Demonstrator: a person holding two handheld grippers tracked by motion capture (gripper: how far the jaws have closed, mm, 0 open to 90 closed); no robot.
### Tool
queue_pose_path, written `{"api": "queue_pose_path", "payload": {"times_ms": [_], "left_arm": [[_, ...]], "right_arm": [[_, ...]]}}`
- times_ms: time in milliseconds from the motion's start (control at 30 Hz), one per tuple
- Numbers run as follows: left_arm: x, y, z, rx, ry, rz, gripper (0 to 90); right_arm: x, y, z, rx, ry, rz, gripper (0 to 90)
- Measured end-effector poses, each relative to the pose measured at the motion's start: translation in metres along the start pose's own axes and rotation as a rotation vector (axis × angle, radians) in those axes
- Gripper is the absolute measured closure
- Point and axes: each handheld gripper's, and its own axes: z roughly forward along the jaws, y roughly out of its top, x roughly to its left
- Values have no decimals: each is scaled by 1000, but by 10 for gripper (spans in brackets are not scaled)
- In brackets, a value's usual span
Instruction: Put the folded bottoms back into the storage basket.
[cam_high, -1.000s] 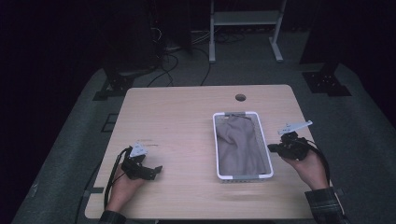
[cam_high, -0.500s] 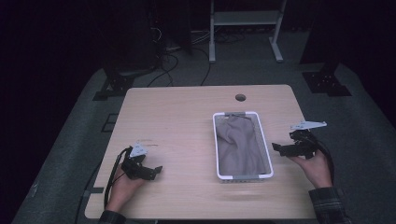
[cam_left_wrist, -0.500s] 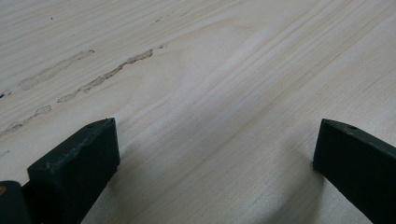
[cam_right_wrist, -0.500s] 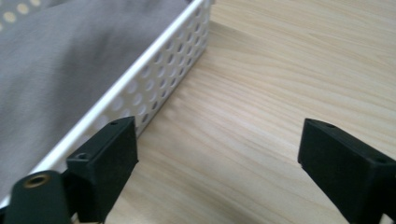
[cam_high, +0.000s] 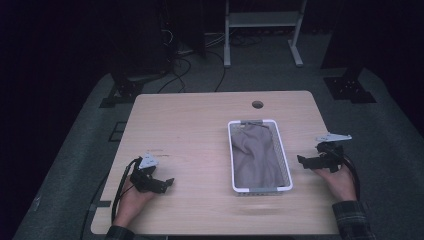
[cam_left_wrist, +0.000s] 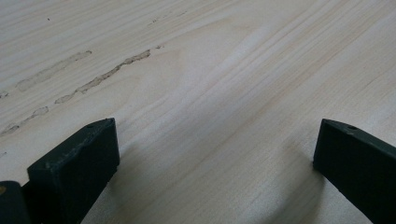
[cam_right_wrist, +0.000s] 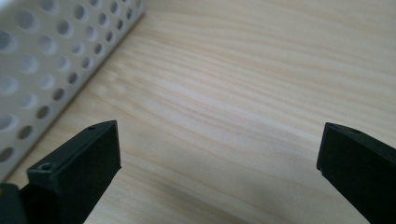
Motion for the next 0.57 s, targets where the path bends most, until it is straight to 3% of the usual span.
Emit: {"api": "queue_pose_path", "payload": {"times_ms": [267, 367, 467, 567], "left_arm": [[0, 0, 0, 0, 0, 0, 0], [0, 0, 0, 0, 0, 0, 0], [0, 0, 0, 0, 0, 0, 0], [0, 0, 0, 0, 0, 0, 0]], "right_arm": [[1, -10, 21, 46, -44, -15, 0], [0, -12, 21, 33, -33, -10, 0], [-3, -16, 22, 9, 14, 12, 0], [-2, -18, 22, 4, 15, 10, 0]]}}
